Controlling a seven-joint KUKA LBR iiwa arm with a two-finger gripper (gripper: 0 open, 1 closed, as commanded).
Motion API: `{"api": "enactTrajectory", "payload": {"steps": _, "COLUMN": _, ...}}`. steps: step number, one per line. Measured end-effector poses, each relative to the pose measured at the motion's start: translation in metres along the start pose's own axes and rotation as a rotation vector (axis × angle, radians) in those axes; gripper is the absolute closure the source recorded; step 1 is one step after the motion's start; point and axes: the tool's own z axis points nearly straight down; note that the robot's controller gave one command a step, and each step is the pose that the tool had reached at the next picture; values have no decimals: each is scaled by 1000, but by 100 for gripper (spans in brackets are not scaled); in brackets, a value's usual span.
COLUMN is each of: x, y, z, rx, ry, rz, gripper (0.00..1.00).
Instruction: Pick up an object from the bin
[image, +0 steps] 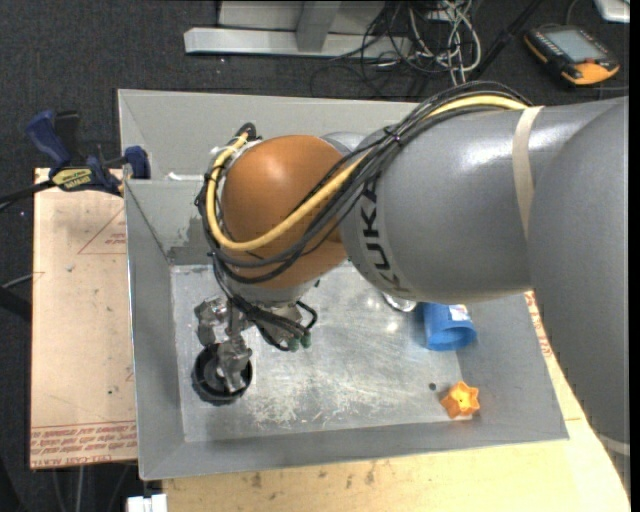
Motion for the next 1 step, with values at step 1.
{"api": "enactTrajectory", "payload": {"steps": 1, "x": -3, "y": -3, "z": -41, "rx": 0, "ry": 7, "rz": -48, "gripper": 100}}
